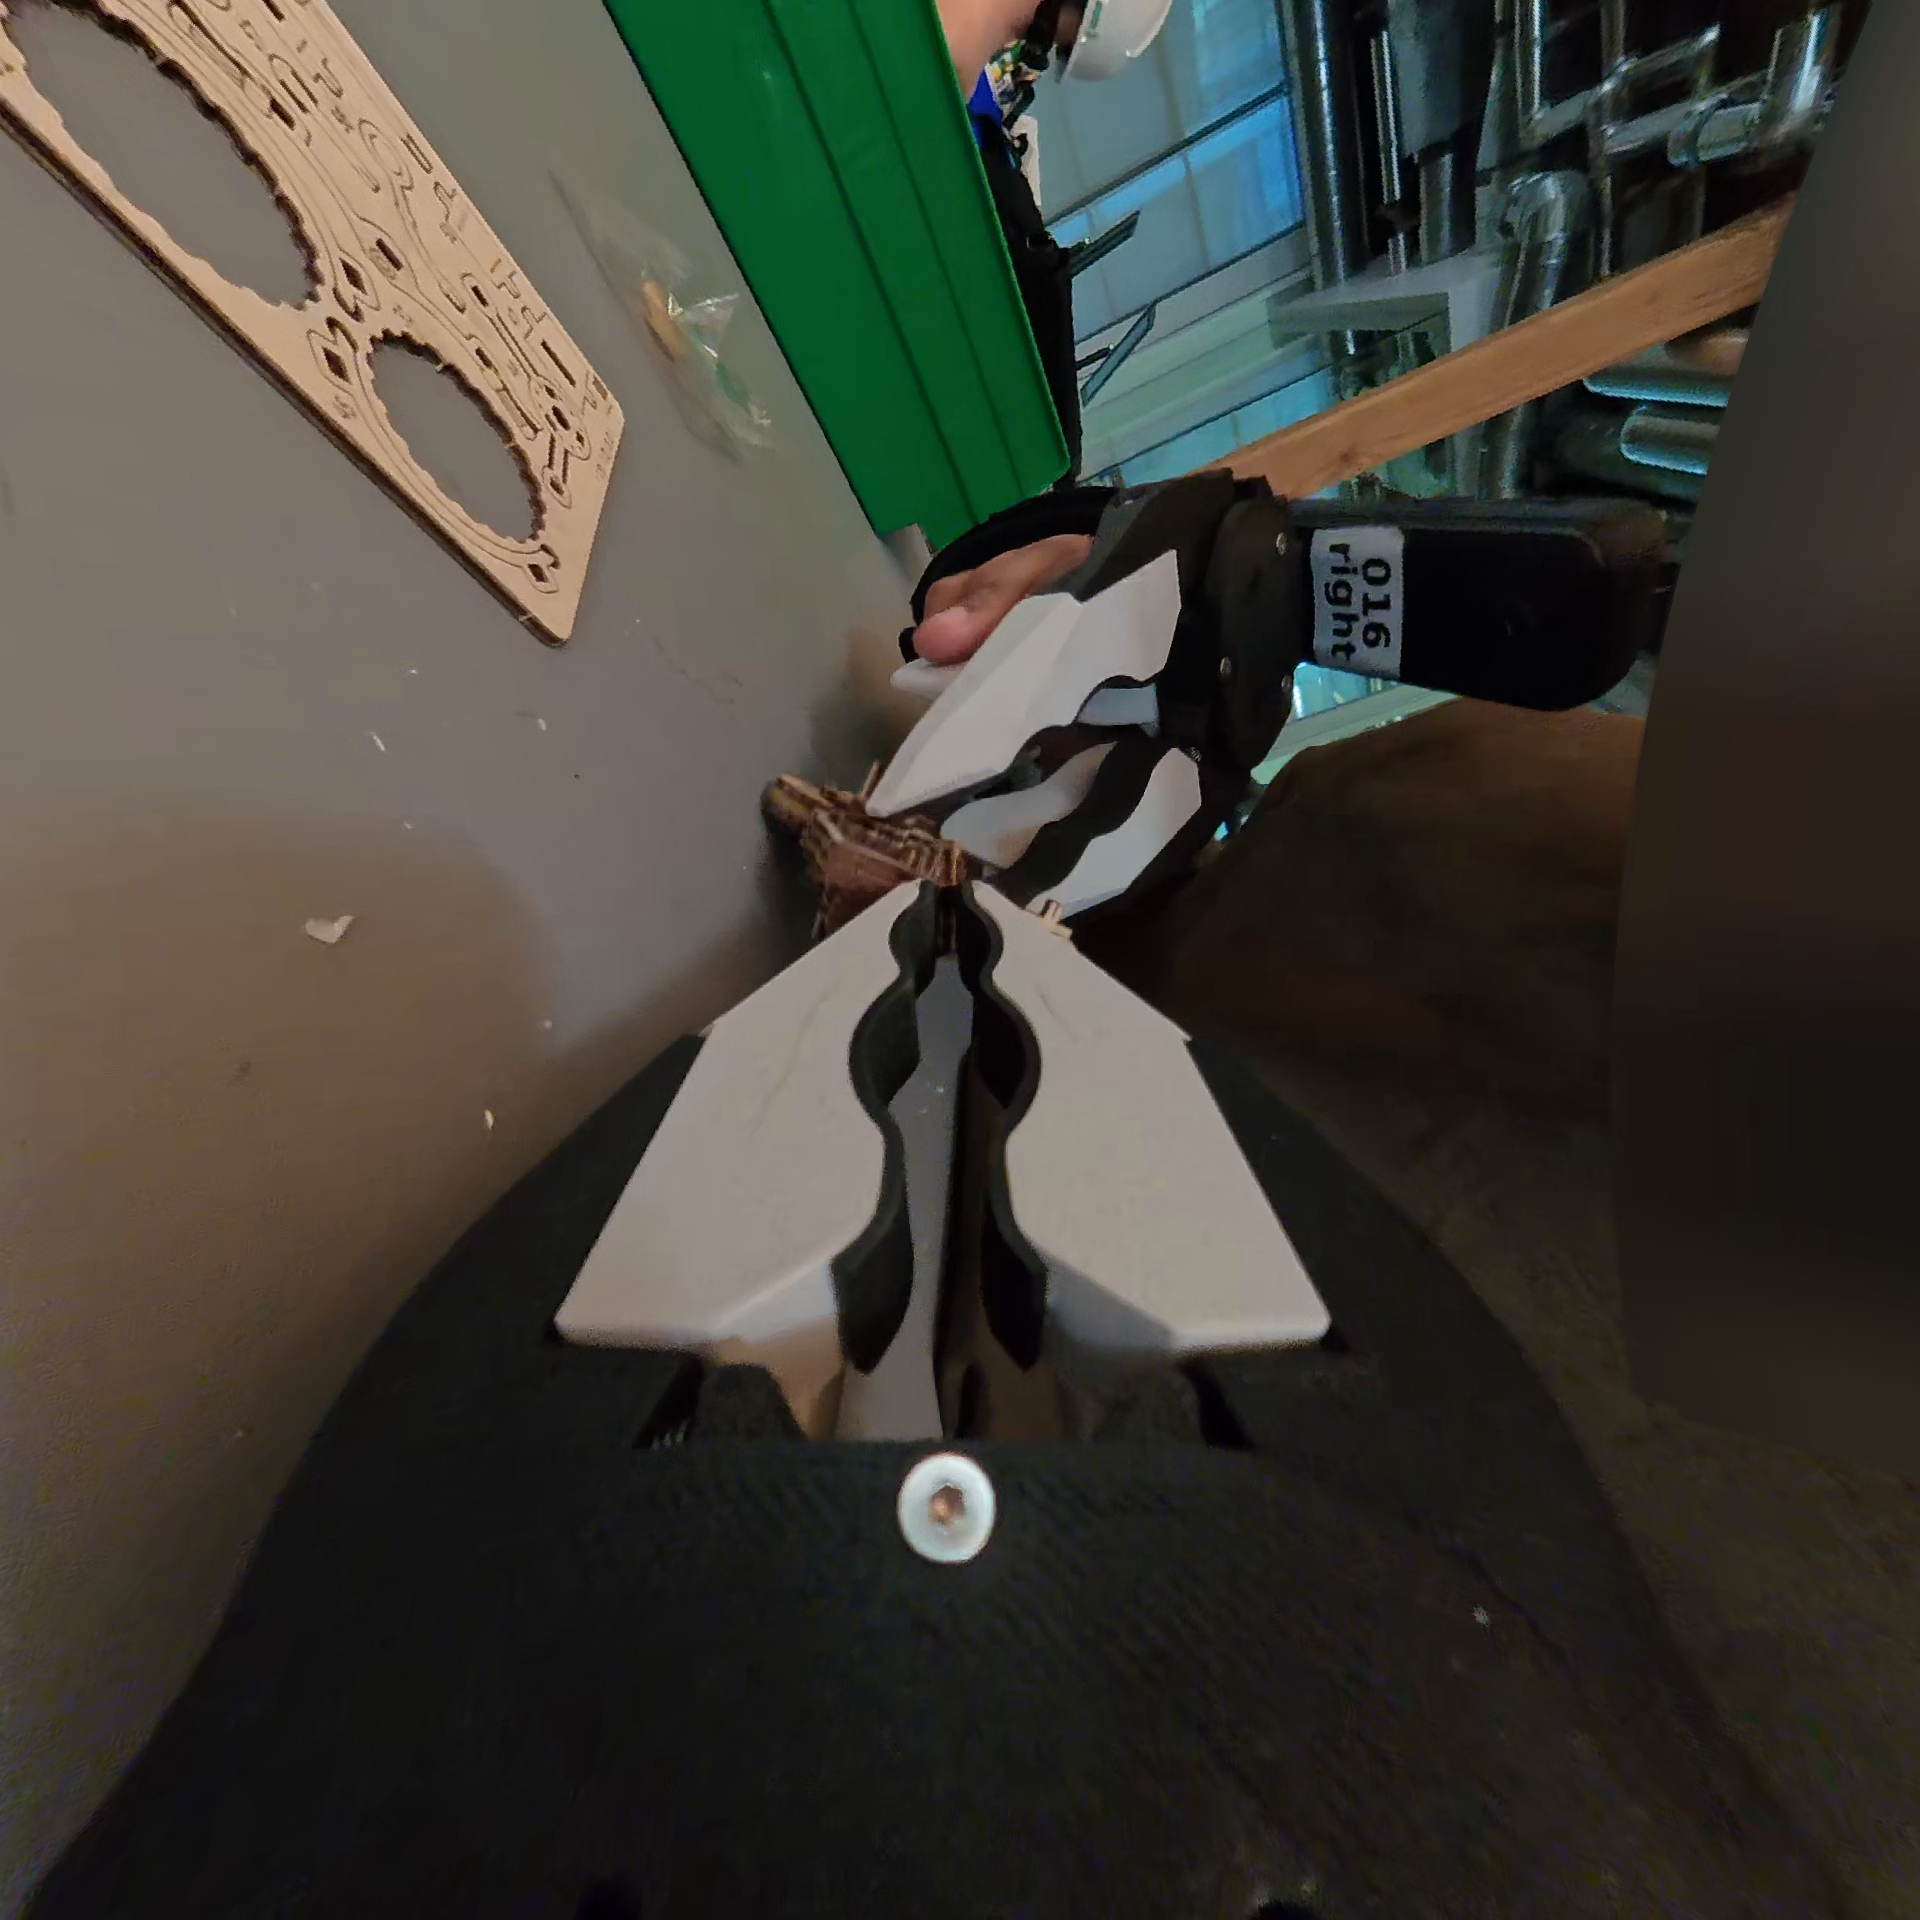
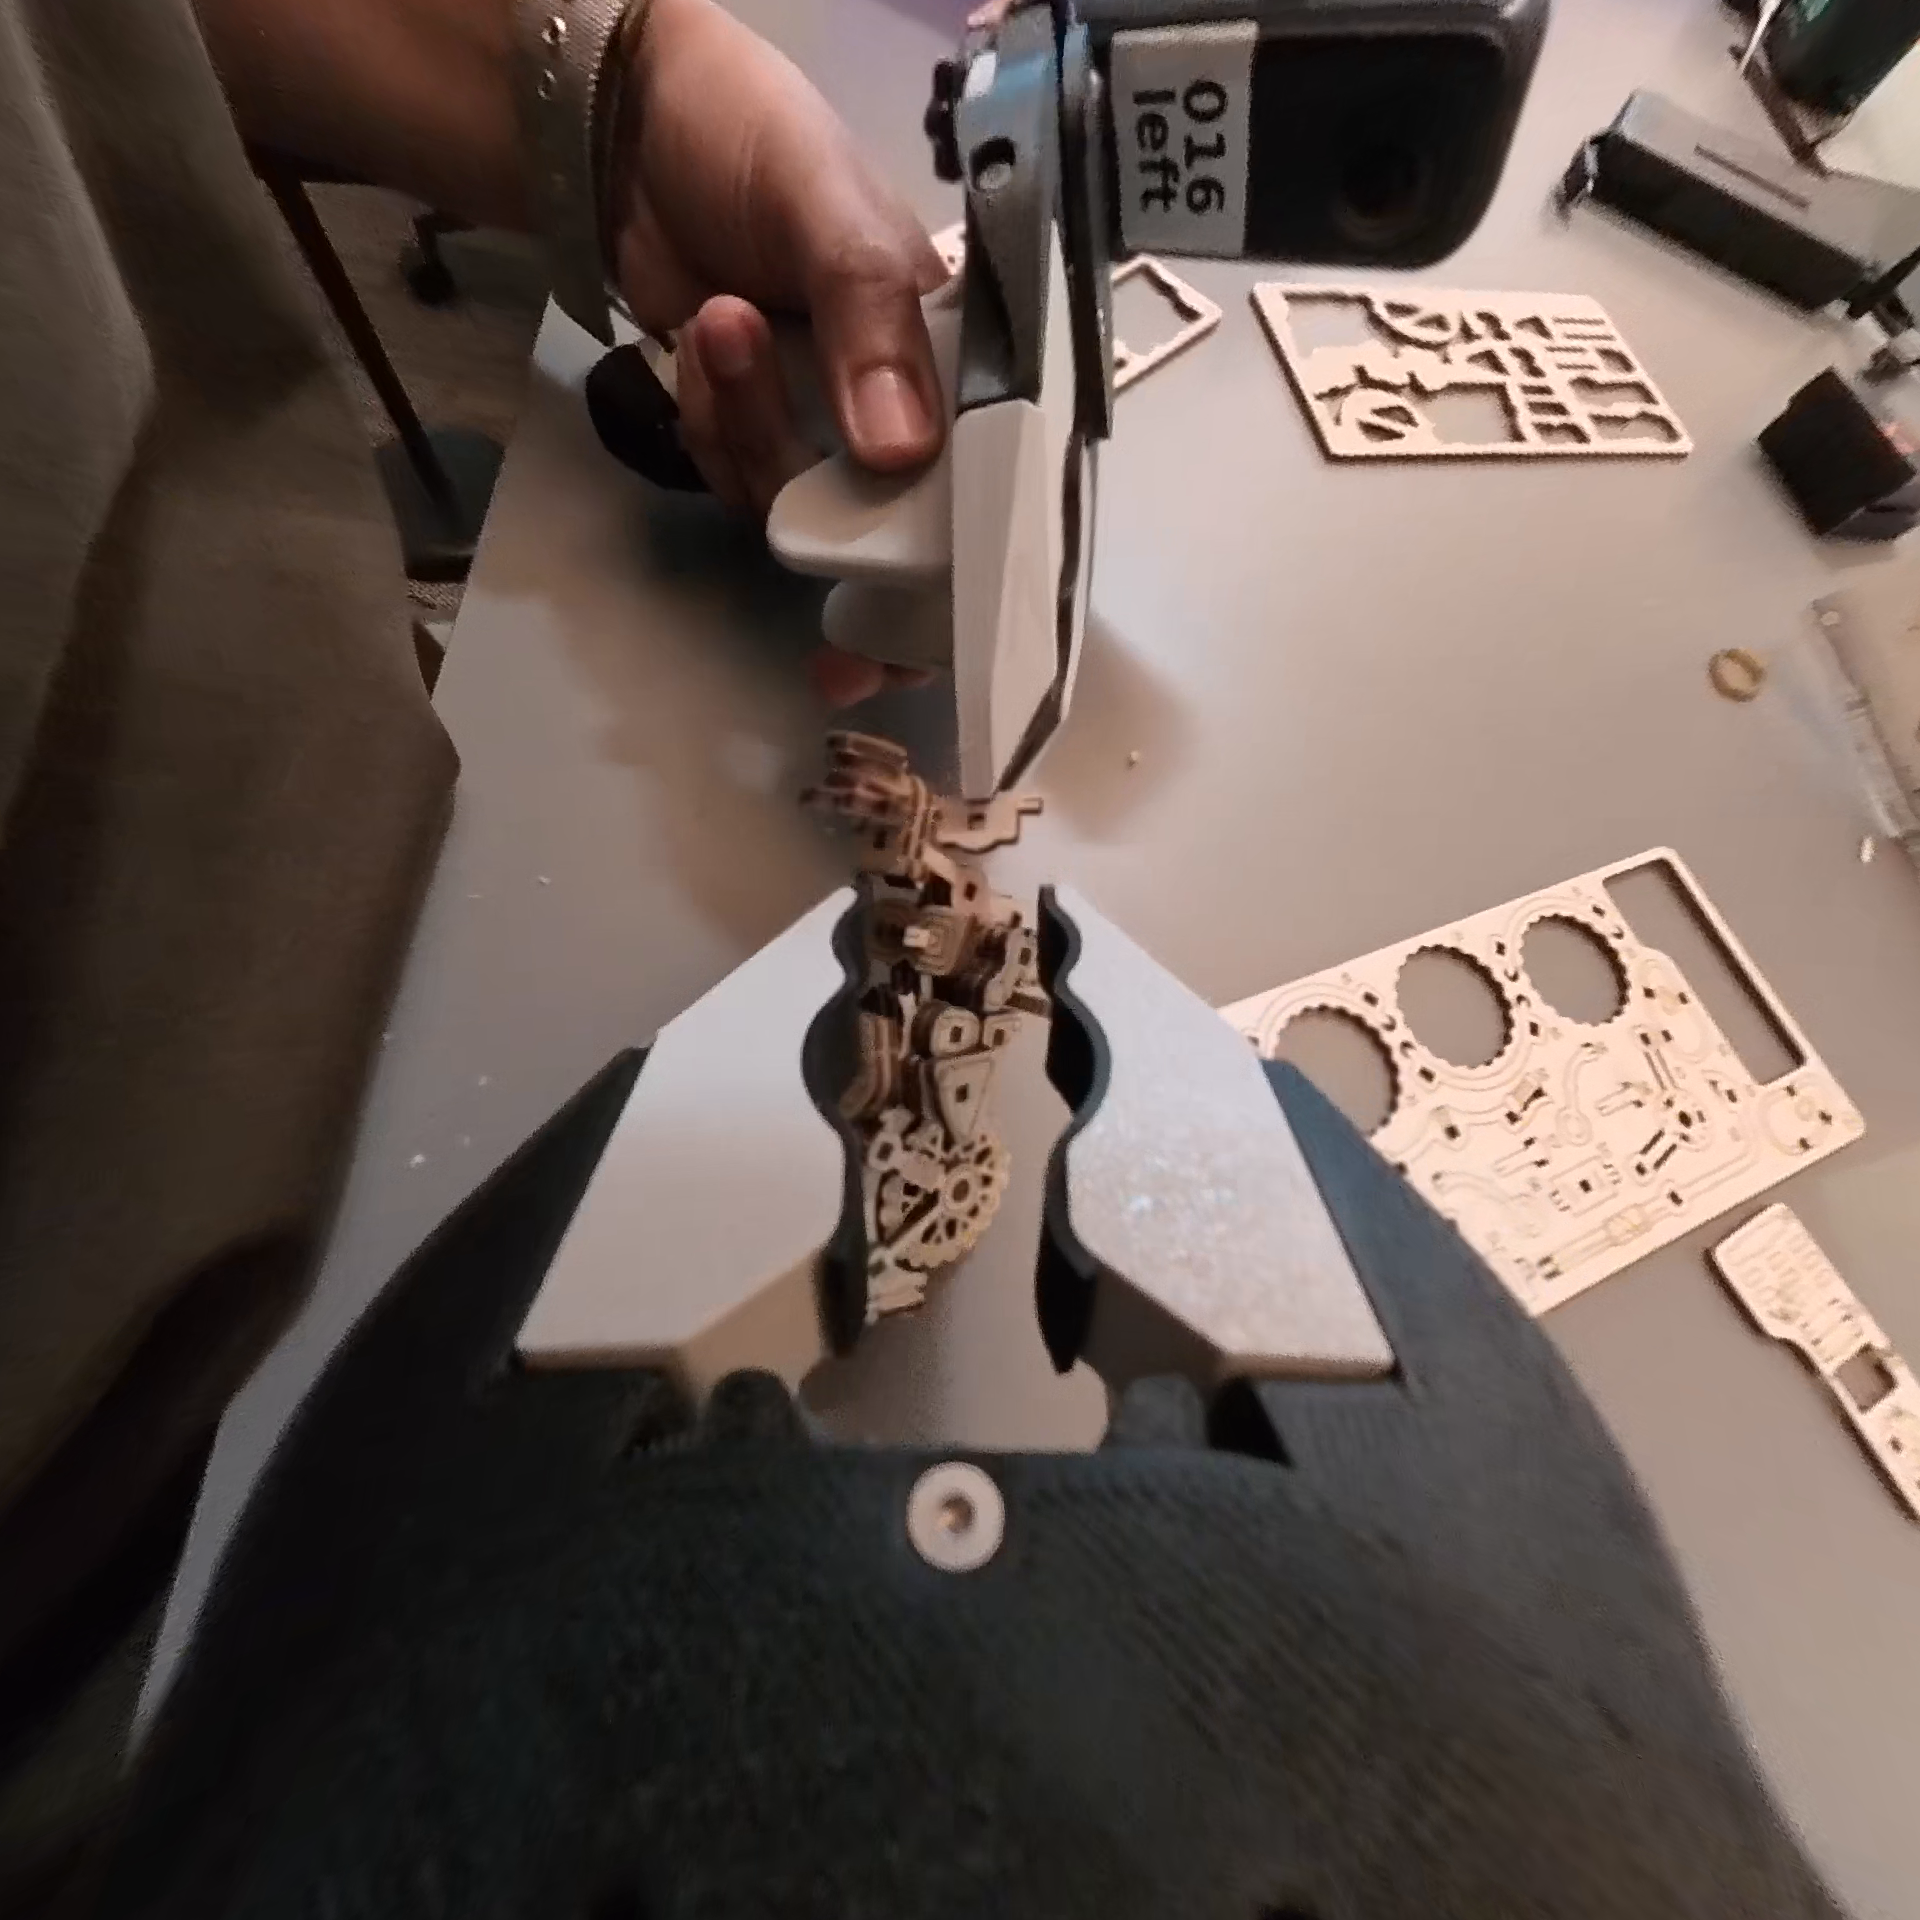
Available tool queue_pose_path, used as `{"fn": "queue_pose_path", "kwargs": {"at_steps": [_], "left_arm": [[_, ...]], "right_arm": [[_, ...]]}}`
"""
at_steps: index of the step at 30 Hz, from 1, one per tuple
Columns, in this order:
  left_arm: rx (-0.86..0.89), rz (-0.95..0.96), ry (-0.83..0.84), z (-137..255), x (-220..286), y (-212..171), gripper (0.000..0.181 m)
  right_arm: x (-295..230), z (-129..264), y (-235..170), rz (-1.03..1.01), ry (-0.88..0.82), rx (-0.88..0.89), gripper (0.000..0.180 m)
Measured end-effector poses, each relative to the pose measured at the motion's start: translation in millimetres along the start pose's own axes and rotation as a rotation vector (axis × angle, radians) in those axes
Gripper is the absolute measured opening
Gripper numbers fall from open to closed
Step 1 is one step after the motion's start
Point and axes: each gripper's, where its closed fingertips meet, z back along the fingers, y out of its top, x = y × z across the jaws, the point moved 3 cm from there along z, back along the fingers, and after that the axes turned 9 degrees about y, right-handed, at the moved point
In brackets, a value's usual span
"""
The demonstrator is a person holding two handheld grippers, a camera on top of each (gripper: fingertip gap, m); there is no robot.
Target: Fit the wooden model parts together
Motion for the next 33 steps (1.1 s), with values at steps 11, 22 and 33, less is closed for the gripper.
{"fn": "queue_pose_path", "kwargs": {"at_steps": [11, 22, 33], "left_arm": [[-0.055, -0.066, 0.084, 1.5, -8.6, -6.9, 0.0], [-0.103, -0.18, 0.198, 4.7, -19.7, -11.8, 0.0], [-0.125, -0.434, 0.255, 3.8, -8.8, -20.7, 0.0]], "right_arm": [[1.7, -5.3, -10.0, -0.121, 0.042, -0.011, 0.029], [-1.8, 0.4, -2.0, -0.192, 0.096, 0.07, 0.04], [-21.9, -0.9, 13.2, -0.171, -0.108, 0.08, 0.059]]}}
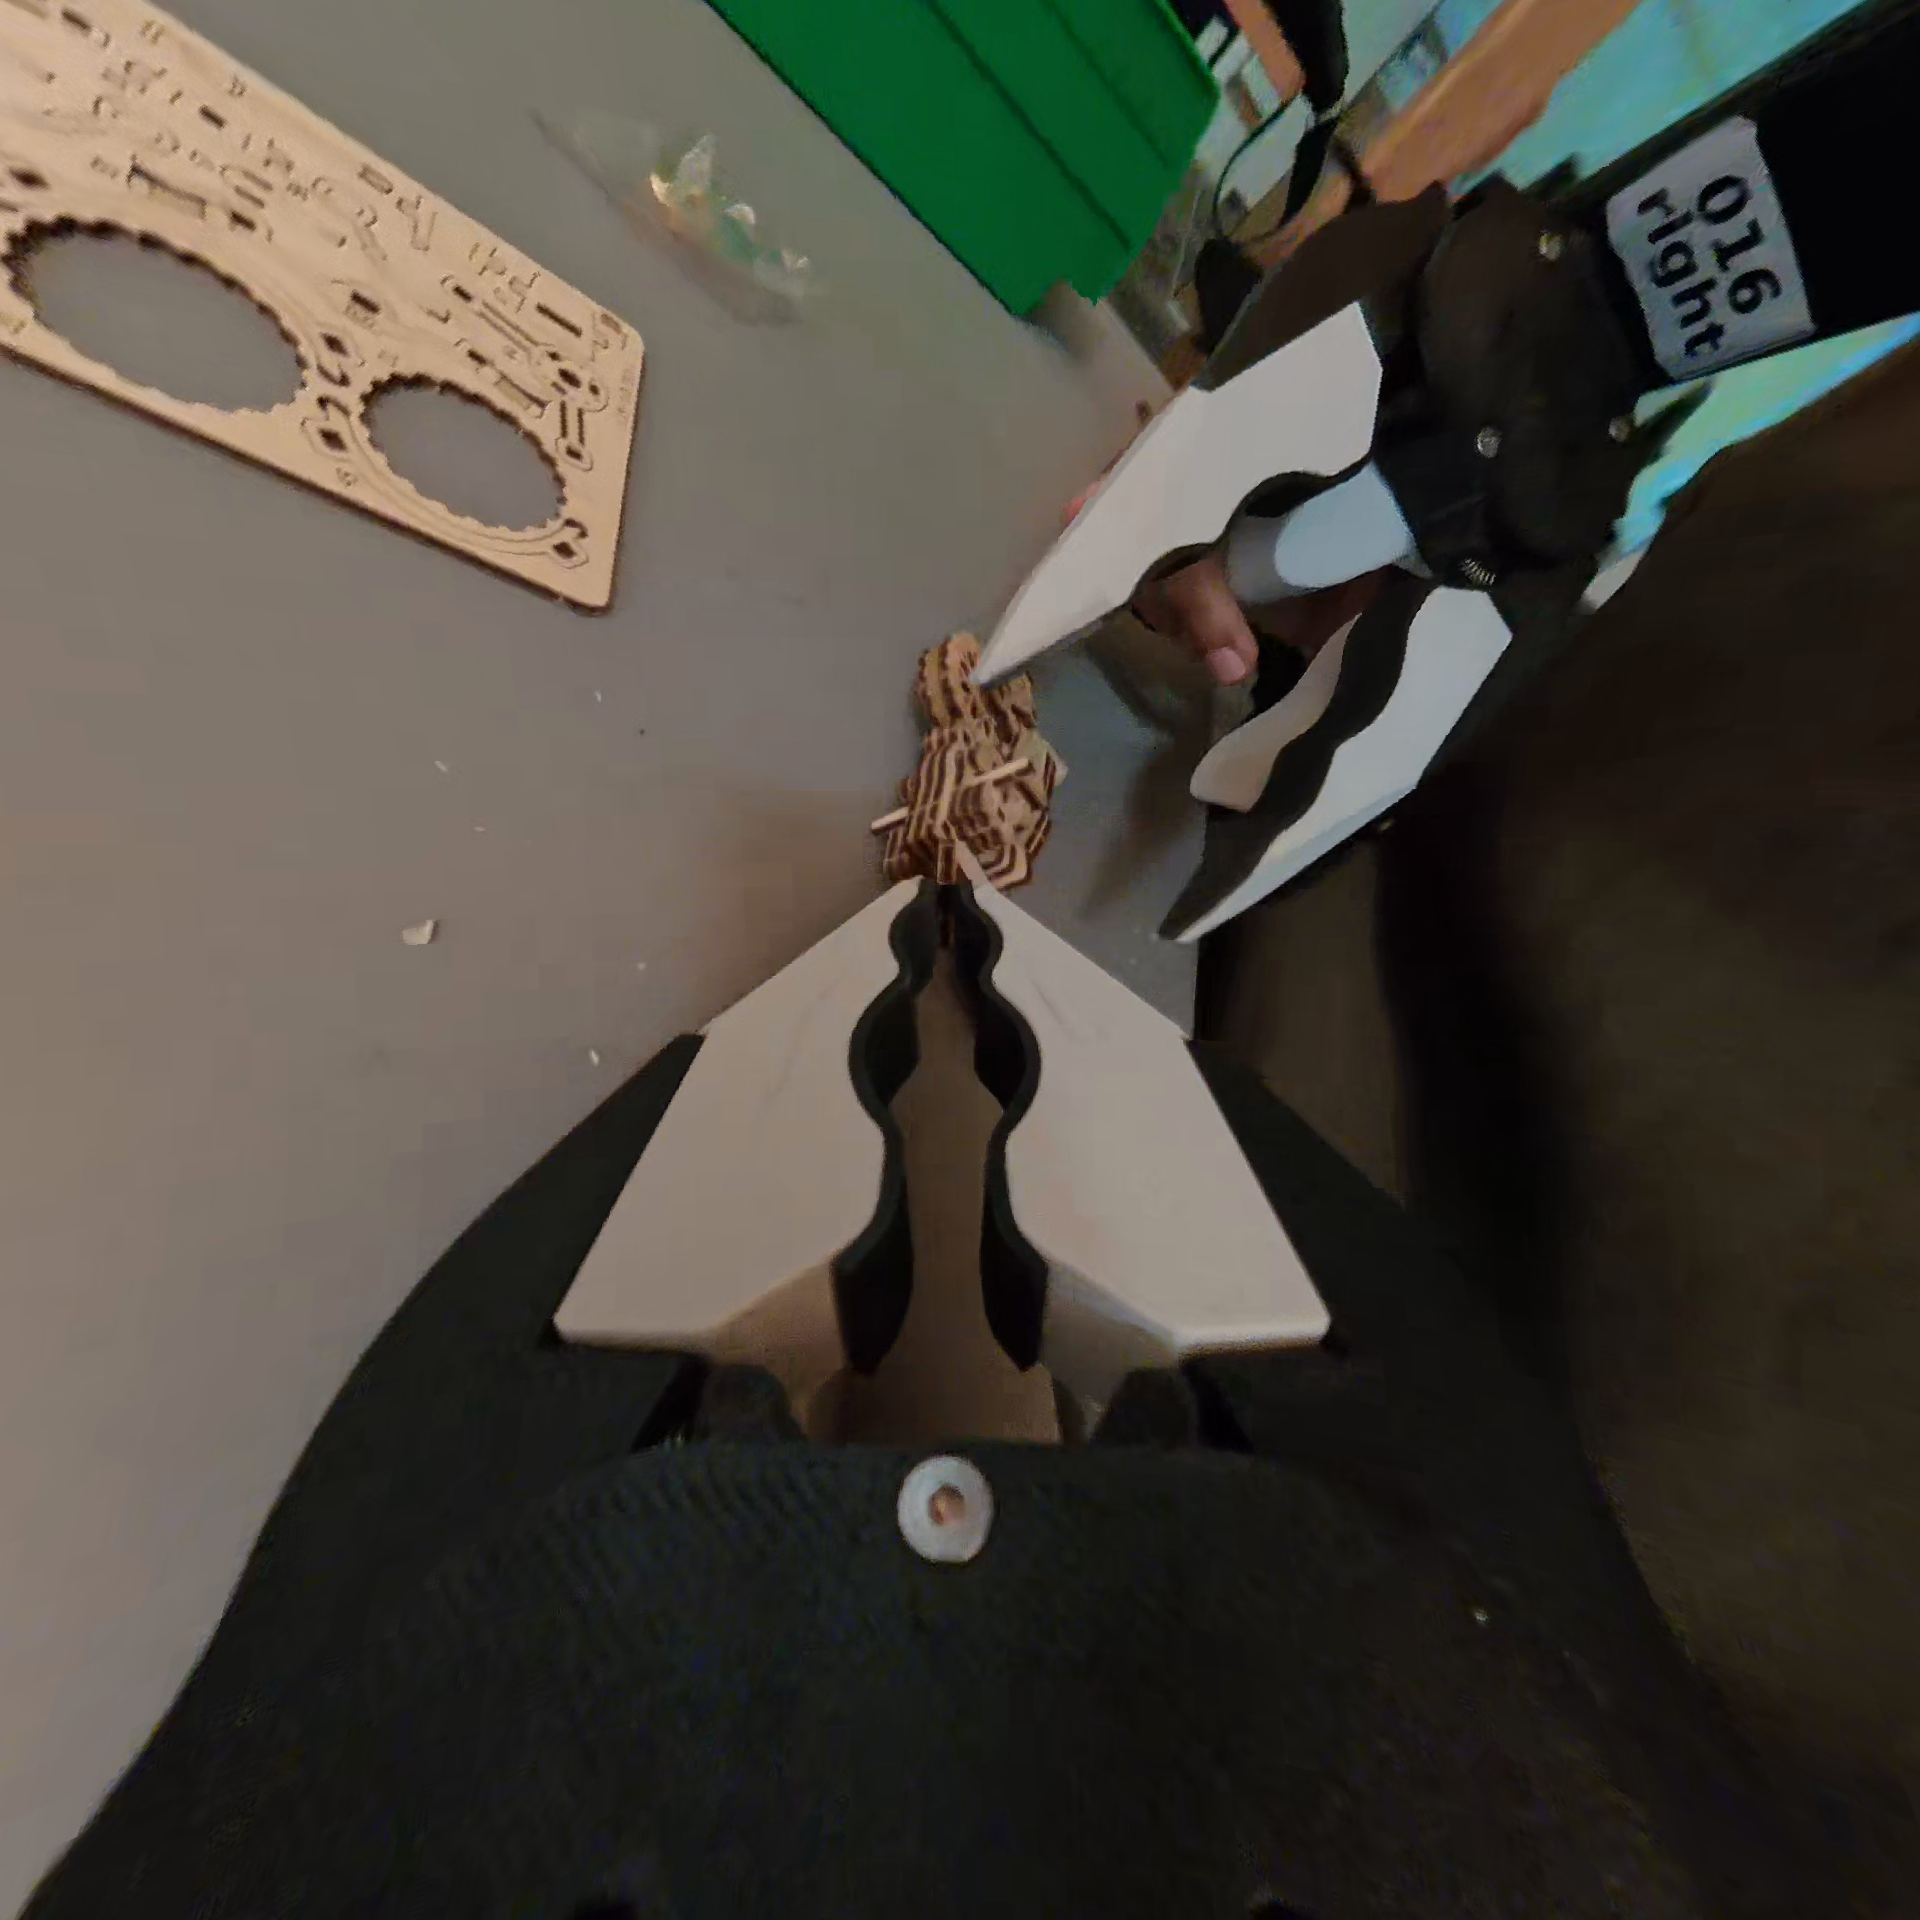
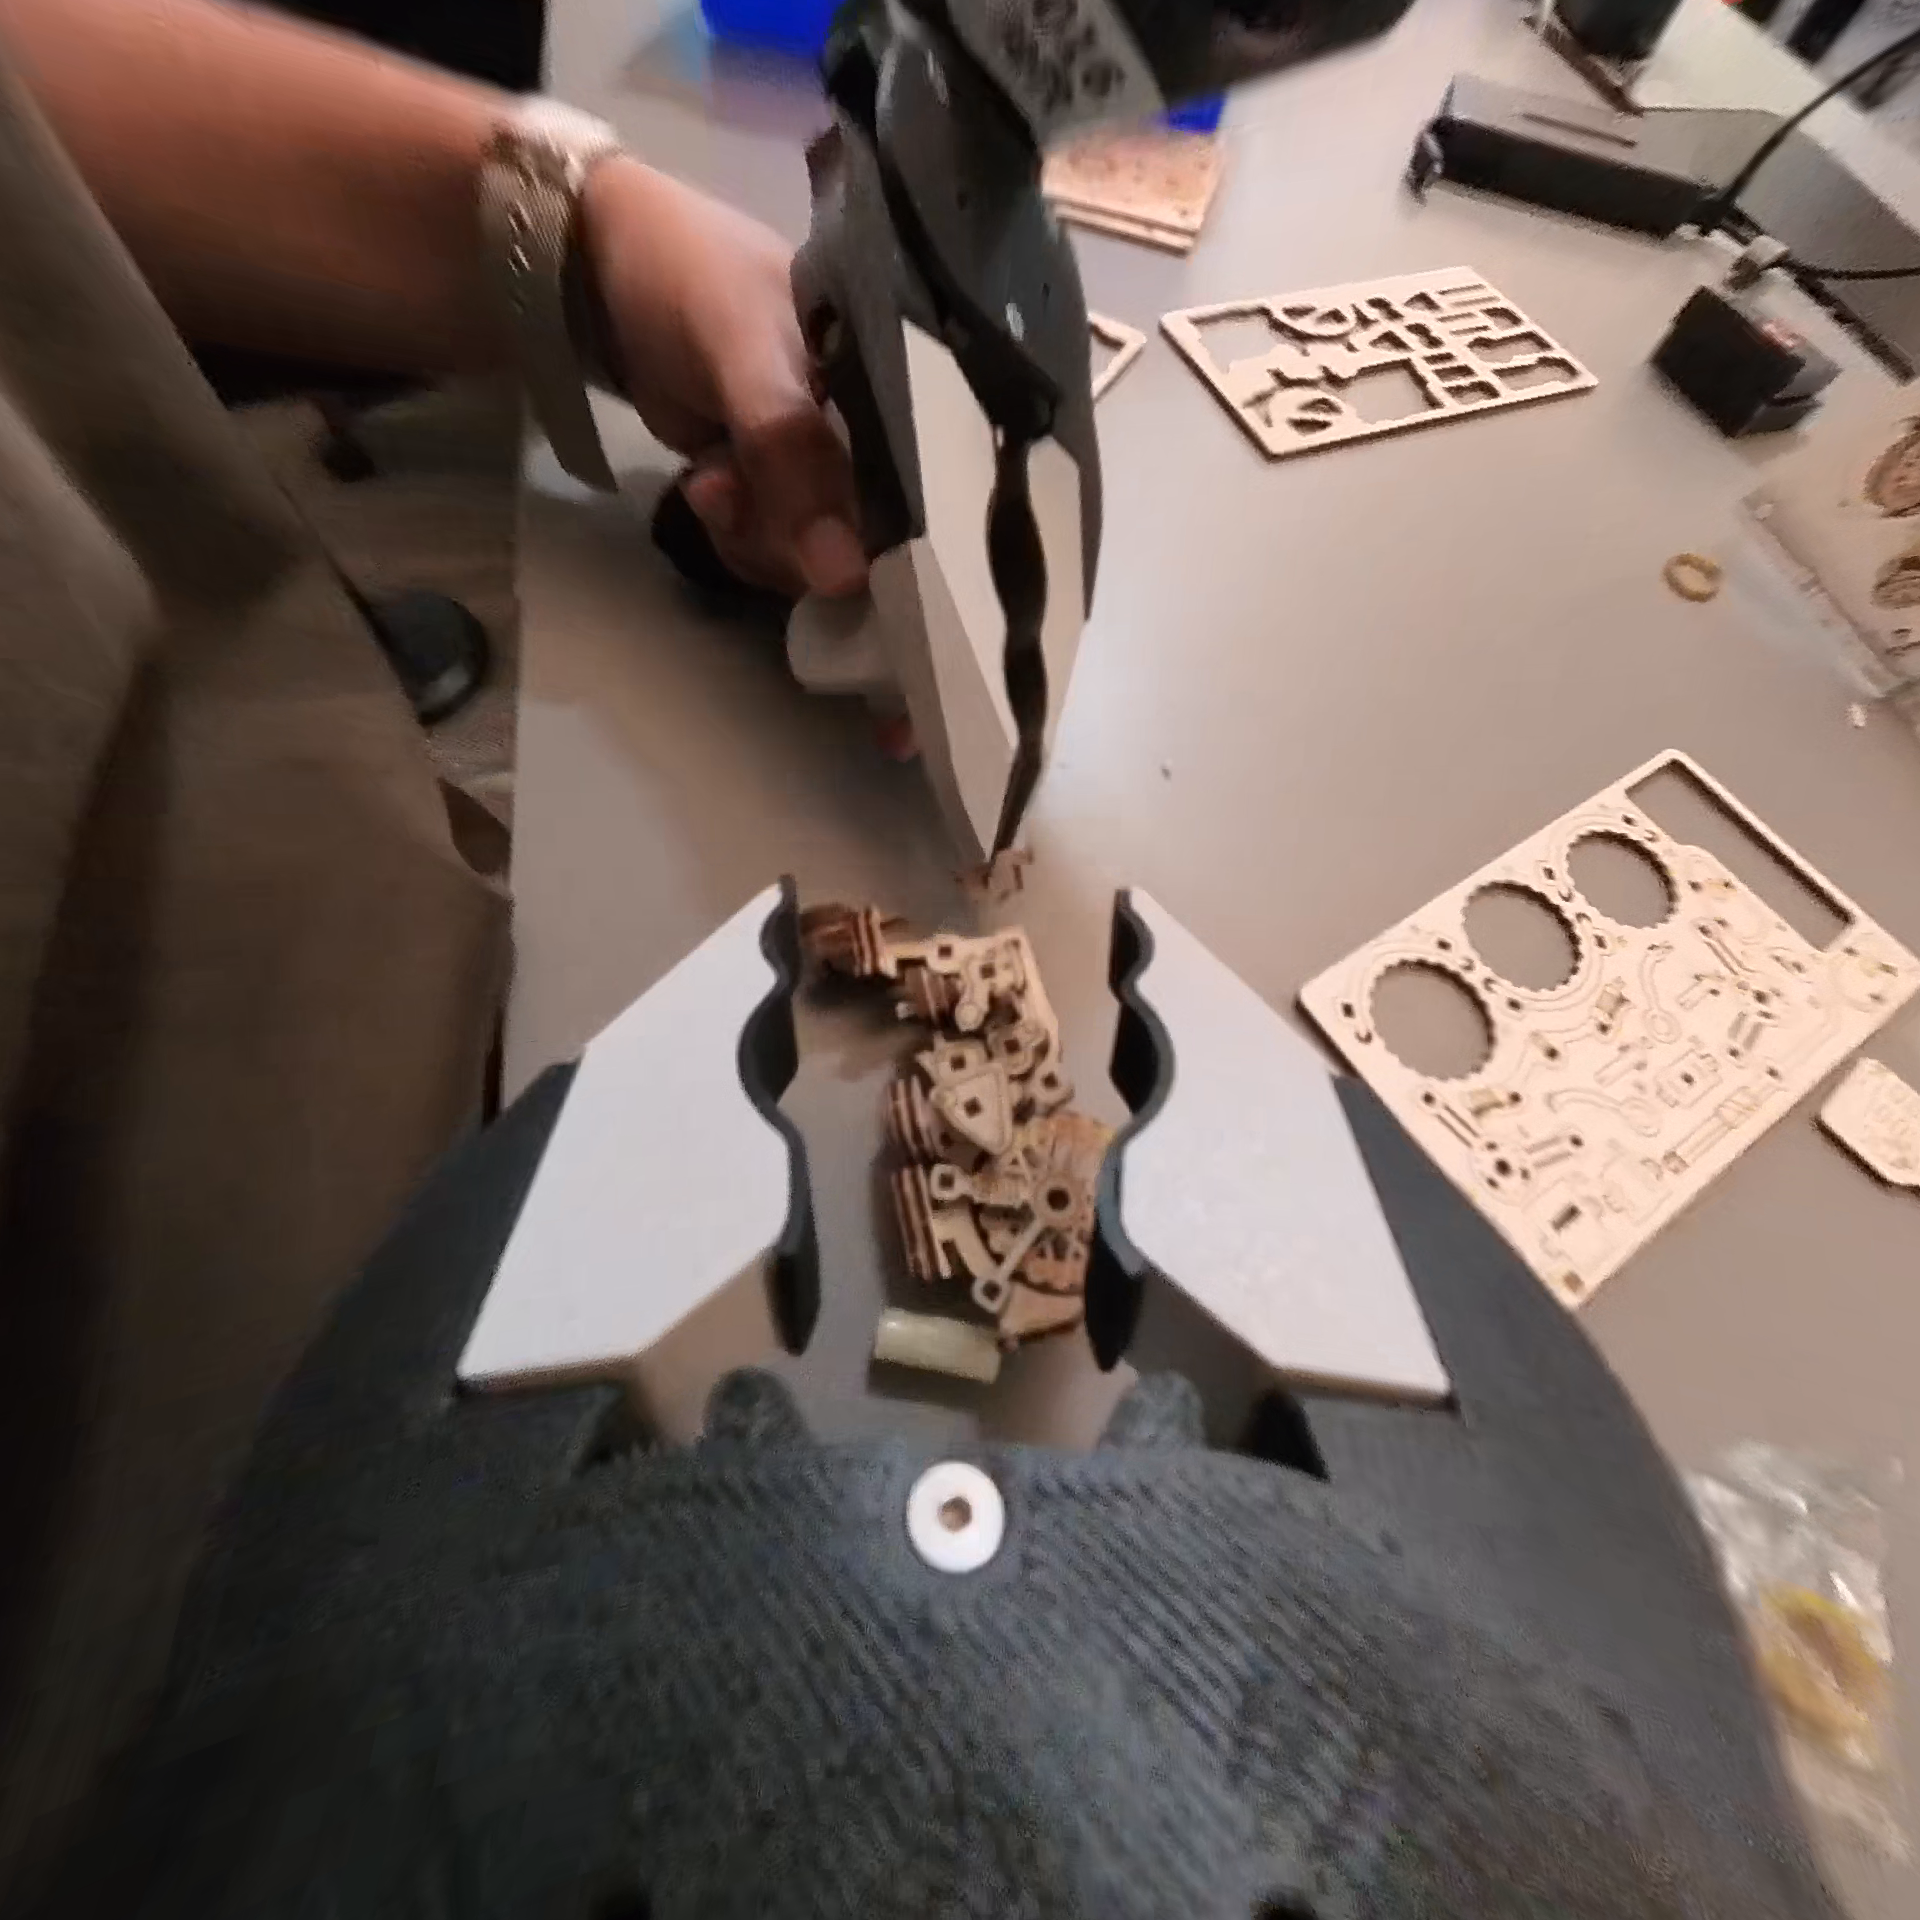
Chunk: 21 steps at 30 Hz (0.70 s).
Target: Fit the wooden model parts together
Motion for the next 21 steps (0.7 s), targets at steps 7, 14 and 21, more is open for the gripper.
{"fn": "queue_pose_path", "kwargs": {"at_steps": [7, 14, 21], "left_arm": [[-0.016, -0.331, 0.115, 1.7, 16.4, -15.2, 0.001], [-0.04, -0.42, 0.211, -1.0, 10.1, -16.4, 0.001], [-0.068, -0.456, 0.218, -2.7, 8.8, -18.9, 0.001]], "right_arm": [[-22.1, -4.2, -9.0, 0.167, -0.219, -0.098, 0.067], [-22.8, -19.0, -17.6, 0.277, -0.287, -0.248, 0.07], [-19.1, -27.8, -22.6, 0.27, -0.285, -0.265, 0.065]]}}
